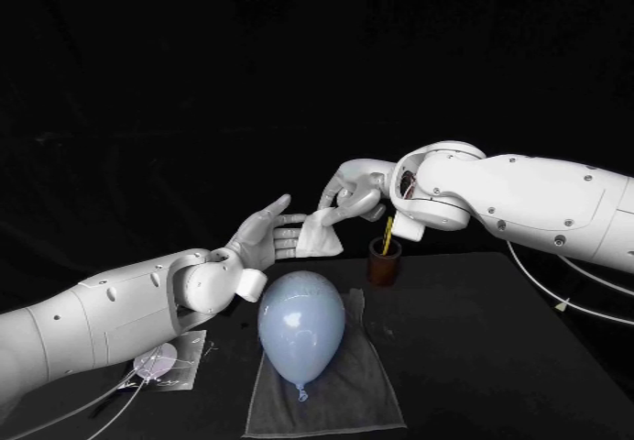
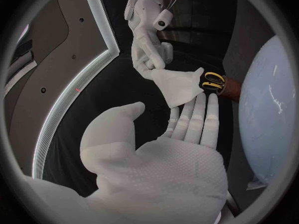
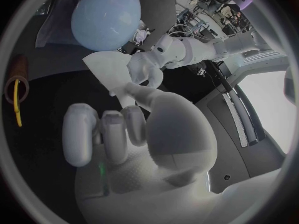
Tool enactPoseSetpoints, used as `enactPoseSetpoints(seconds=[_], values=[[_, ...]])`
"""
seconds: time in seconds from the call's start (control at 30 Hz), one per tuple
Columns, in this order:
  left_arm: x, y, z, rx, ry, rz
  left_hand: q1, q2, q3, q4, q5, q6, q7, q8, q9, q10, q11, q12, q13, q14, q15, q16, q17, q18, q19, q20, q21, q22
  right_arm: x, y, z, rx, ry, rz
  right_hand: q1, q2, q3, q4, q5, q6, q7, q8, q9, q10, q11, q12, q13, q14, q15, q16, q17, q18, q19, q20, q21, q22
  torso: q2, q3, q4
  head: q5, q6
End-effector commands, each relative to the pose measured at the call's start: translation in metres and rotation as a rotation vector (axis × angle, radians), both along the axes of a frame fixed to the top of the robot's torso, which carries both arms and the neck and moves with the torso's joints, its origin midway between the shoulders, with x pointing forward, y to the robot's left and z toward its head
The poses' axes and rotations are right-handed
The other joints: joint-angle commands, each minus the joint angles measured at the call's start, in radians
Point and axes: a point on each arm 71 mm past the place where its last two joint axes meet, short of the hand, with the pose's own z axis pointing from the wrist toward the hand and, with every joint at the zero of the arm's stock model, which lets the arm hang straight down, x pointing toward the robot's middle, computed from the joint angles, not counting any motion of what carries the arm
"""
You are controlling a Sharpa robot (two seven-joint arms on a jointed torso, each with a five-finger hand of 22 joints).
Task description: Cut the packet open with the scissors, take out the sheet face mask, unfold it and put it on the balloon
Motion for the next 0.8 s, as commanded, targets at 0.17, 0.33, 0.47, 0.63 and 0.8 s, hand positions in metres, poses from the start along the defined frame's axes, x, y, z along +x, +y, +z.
enactPoseSetpoints(seconds=[0.17, 0.33, 0.47, 0.63, 0.8], values=[[0.007, 0.006, 0.001, -0.107, 0.000, 0.098, -0.086, 0.049, -0.079, 0.002, -0.005, 0.005, 0.168, -0.025, -0.053, -0.039, 0.003, -0.021, 0.000, -0.043, 0.004, -0.017, -0.005, -0.003, -0.003, -0.001, 0.008, 0.004, -0.010, 0.010, -0.002, -0.007, 0.096, 0.100, 0.012, 0.003, 0.000, -0.008, 0.001, 0.003, 0.000, 0.008, 0.083, -0.005, -0.005, -0.007, 0.058, 0.098, -0.006, 0.006, 0.236, -0.001, 0.044, -0.001, -0.006, 0.159, 0.002, 0.0023, -0.0020, 0.010, 0.004], [0.009, 0.006, -0.001, -0.108, 0.026, 0.089, -0.105, 0.065, -0.108, 0.001, -0.004, 0.012, 0.168, -0.028, -0.072, -0.042, 0.000, -0.021, 0.001, -0.004, 0.001, -0.010, 0.003, 0.015, 0.071, -0.002, 0.021, 0.010, -0.010, 0.014, 0.003, 0.031, 0.061, 0.093, 0.012, 0.003, 0.000, -0.008, 0.001, 0.003, 0.000, 0.007, 0.083, -0.005, -0.004, -0.007, 0.058, 0.099, -0.006, 0.006, 0.236, 0.000, 0.044, -0.001, -0.007, 0.159, 0.002, 0.0025, -0.0022, 0.010, 0.006], [0.009, 0.002, -0.003, -0.106, 0.055, 0.054, -0.116, 0.074, -0.131, 0.002, -0.005, 0.019, 0.168, -0.027, -0.085, -0.035, -0.003, -0.017, 0.002, 0.034, -0.005, -0.002, 0.010, 0.032, 0.189, -0.001, 0.043, 0.019, -0.009, 0.018, 0.008, 0.064, 0.032, 0.087, 0.013, 0.004, 0.000, -0.008, 0.001, 0.003, 0.000, 0.007, 0.083, -0.005, -0.004, -0.007, 0.058, 0.099, -0.006, 0.006, 0.236, 0.000, 0.044, -0.001, -0.008, 0.159, 0.002, 0.0022, -0.0025, 0.010, 0.010], [0.008, -0.003, -0.005, -0.102, 0.080, 0.007, -0.122, 0.079, -0.148, 0.001, -0.005, 0.025, 0.168, -0.026, -0.095, -0.035, -0.004, -0.017, 0.001, 0.044, -0.008, 0.000, 0.012, 0.039, 0.238, -0.001, 0.052, 0.020, -0.007, 0.023, 0.014, 0.089, 0.006, 0.080, 0.013, 0.004, 0.001, -0.008, 0.001, 0.002, 0.001, 0.007, 0.083, -0.005, -0.004, -0.006, 0.059, 0.099, -0.006, 0.007, 0.237, 0.000, 0.044, -0.001, -0.008, 0.159, 0.001, 0.0015, -0.0025, 0.009, 0.013], [0.005, -0.007, -0.005, -0.105, 0.092, -0.042, -0.121, 0.082, -0.162, 0.001, -0.005, 0.021, 0.168, -0.032, -0.107, -0.053, -0.001, -0.027, -0.001, -0.004, -0.005, -0.012, 0.005, 0.039, 0.241, -0.001, 0.049, 0.017, -0.004, 0.029, 0.018, 0.095, -0.012, 0.078, 0.013, 0.004, 0.001, -0.009, 0.001, 0.002, 0.001, 0.007, 0.083, -0.004, -0.004, -0.006, 0.059, 0.099, -0.006, 0.007, 0.238, 0.000, 0.044, -0.002, -0.008, 0.159, 0.001, 0.0009, 0.0001, 0.011, 0.015]])
